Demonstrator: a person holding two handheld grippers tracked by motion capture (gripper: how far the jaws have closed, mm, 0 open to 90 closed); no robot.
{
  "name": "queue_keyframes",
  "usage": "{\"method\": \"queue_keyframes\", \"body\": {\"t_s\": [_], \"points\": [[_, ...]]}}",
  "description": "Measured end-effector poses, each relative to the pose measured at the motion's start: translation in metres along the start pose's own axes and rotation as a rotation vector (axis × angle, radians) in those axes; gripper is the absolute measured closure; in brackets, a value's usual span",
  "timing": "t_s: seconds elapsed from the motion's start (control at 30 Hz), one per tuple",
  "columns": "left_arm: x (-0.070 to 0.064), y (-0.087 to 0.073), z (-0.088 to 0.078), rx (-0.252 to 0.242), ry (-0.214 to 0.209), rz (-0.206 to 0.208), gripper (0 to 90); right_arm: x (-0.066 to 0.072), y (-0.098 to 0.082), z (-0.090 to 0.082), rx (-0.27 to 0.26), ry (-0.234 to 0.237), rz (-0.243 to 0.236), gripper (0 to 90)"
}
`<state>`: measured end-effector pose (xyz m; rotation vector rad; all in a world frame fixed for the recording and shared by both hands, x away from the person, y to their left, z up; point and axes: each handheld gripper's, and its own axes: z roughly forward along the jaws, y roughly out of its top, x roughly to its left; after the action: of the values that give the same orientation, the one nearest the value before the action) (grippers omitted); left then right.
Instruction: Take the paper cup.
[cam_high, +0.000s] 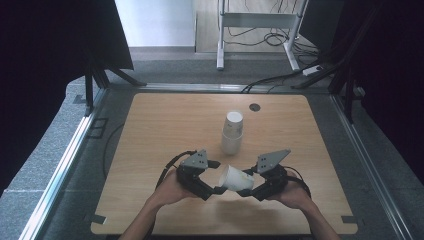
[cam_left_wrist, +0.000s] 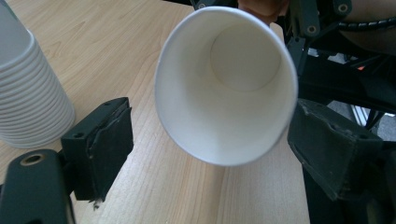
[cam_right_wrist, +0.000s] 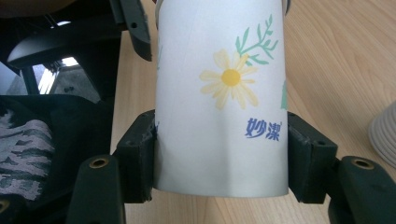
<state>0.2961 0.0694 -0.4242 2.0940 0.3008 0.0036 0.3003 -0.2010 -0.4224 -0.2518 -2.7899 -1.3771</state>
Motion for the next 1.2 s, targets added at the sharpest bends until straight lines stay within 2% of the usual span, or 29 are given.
{"method": "queue_keyframes", "body": {"t_s": [0.27, 0.63, 0.77, 0.9, 1.2], "points": [[0.0, -0.005, 0.002, -0.033, -0.034, -0.016, 14.5, 0.003, -0.007, 0.003, -0.059, -0.002, -0.007, 36.5], [0.001, -0.007, 0.009, -0.051, -0.067, -0.031, 15.0, 0.004, -0.012, 0.01, -0.105, 0.011, -0.021, 36.5], [0.001, -0.008, 0.011, -0.057, -0.073, -0.031, 16.7, 0.004, -0.012, 0.012, -0.104, 0.017, -0.029, 36.5], [0.001, -0.008, 0.01, -0.066, -0.08, -0.028, 23.6, 0.004, -0.012, 0.014, -0.101, 0.02, -0.03, 36.5], [0.0, -0.008, 0.008, -0.061, -0.062, -0.01, 29.9, 0.001, -0.011, 0.016, -0.071, 0.023, -0.034, 36.3]]}}
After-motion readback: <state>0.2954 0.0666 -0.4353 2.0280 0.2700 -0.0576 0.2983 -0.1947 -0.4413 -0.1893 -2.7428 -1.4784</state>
